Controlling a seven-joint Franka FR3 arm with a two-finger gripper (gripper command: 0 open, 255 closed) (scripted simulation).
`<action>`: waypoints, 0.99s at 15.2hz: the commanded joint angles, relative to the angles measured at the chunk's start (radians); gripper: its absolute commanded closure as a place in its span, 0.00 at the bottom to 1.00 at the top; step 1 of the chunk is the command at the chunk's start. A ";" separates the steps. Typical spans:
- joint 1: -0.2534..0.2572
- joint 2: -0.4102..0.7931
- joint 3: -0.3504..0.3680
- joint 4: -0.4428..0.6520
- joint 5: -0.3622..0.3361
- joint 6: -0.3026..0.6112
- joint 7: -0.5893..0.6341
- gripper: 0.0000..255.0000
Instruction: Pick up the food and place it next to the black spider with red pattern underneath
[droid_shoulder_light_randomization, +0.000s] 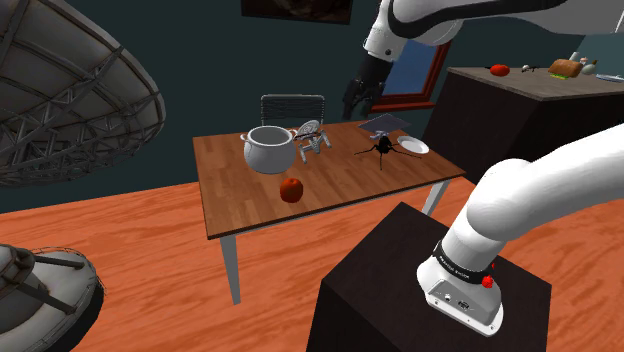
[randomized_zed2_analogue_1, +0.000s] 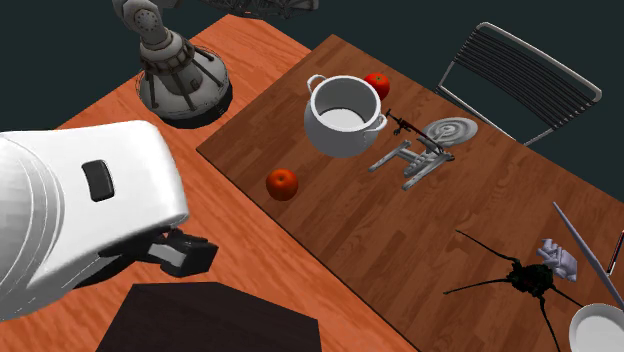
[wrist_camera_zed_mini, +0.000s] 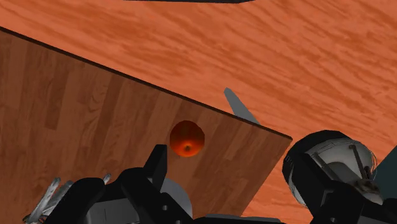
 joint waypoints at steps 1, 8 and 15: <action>-0.001 0.070 0.008 0.000 0.006 0.065 0.014 0.00; -0.002 0.327 0.027 0.040 0.023 0.256 0.062 0.00; -0.003 0.602 0.035 0.142 0.035 0.403 0.108 0.00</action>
